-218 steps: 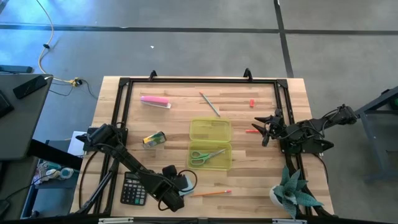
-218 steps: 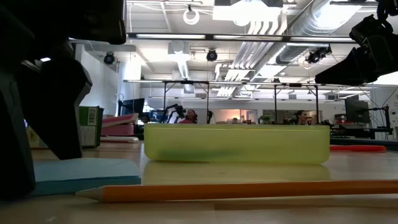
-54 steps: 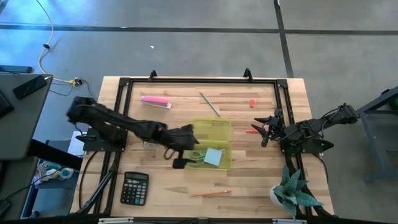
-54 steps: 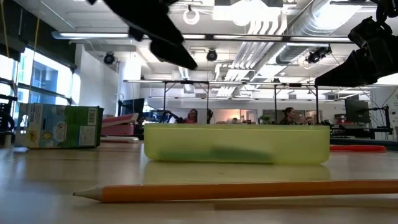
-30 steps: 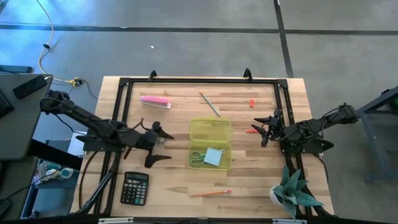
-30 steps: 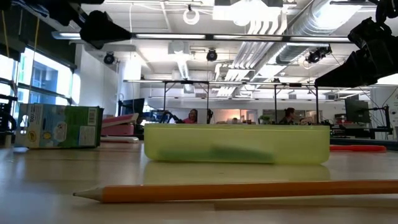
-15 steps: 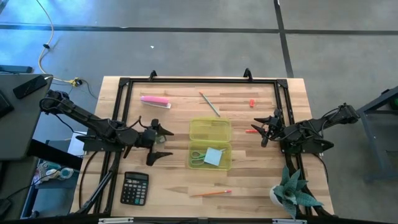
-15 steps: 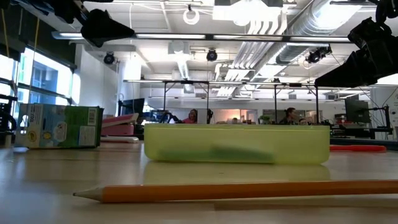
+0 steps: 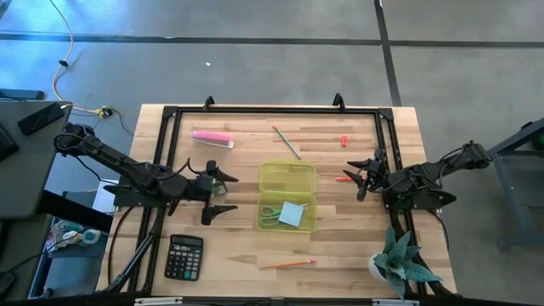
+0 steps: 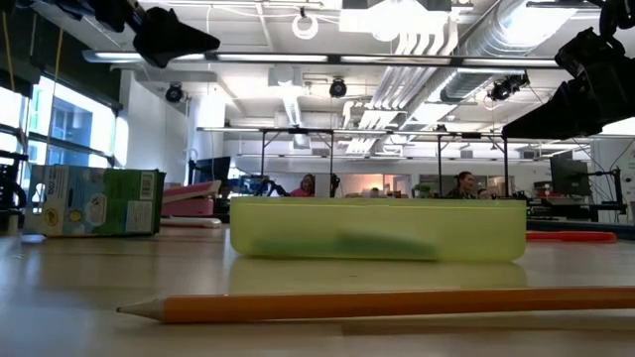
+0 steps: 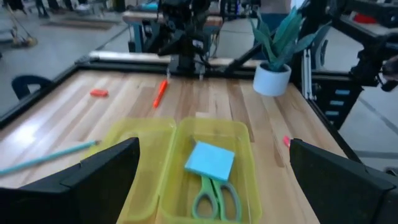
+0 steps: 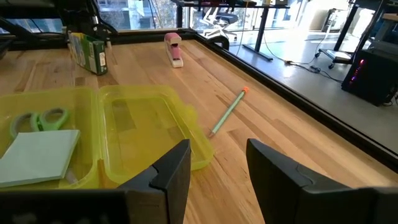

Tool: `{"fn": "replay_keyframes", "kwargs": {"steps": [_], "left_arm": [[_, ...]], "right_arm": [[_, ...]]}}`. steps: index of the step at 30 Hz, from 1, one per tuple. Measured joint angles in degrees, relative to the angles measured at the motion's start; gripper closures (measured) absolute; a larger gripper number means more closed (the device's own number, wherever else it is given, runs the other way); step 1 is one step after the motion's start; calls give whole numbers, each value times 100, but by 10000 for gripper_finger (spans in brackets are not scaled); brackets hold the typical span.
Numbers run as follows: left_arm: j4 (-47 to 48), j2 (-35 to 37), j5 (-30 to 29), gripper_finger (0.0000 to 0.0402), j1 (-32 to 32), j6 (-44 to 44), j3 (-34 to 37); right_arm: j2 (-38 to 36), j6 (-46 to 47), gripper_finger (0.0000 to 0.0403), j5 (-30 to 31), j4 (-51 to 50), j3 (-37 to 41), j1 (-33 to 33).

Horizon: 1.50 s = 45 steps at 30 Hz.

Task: Pack school essentials
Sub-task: Put the yellow pencil into the supply box

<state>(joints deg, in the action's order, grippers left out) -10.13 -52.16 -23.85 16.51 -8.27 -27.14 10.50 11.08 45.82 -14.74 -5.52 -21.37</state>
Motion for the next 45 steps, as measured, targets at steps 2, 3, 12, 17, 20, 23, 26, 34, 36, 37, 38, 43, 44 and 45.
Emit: {"fn": "replay_keyframes", "kwargs": {"steps": [2, 3, 12, 17, 20, 23, 26, 34, 36, 37, 38, 43, 44, 45], "left_arm": [[-84, 0, 2, 2, 0, 83, 0], [-88, 0, 2, 2, 0, 93, 0], [-81, 0, 11, 2, 2, 84, -2], [-79, 0, 19, 2, 0, 79, -2], [-79, 0, 16, 2, 0, 77, -2], [-79, 0, 13, 2, 0, 7, -2], [-77, 0, 13, 2, 0, -20, -2], [-74, 0, 9, 2, 2, -70, -4], [-74, 0, 9, 2, 2, -70, -6], [-74, 0, 9, 2, 2, -72, -6], [-74, 0, 9, 2, 2, -72, -7], [-72, 0, 6, 2, 2, -74, -7], [-72, 0, 6, 2, 2, -74, -7], [-72, 0, 6, 2, 2, -75, -7]], "right_arm": [[2, 308, 256, -133, 203, 0, -2], [0, 435, 256, -135, 373, 0, -2], [2, 495, 256, -300, 1899, 0, -2], [39, 198, 256, -1205, 2471, -144, -7], [234, 183, 256, -1438, 2168, -498, -7], [676, 267, 256, -1639, 1535, -967, -7], [1309, 626, 256, -1896, 807, -1519, -7], [3513, 1743, 256, -2380, -722, -2565, -433], [4004, 1888, 257, -2490, -881, -2813, -651], [4234, 1985, 256, -2496, -983, -2959, -759], [4460, 2095, 256, -2489, -1075, -3109, -865], [5559, 2398, 257, -2478, -1628, -3862, -1346], [5777, 2434, 257, -2476, -1735, -4031, -1444], [5986, 2472, 256, -2476, -1835, -4194, -1537]]}}
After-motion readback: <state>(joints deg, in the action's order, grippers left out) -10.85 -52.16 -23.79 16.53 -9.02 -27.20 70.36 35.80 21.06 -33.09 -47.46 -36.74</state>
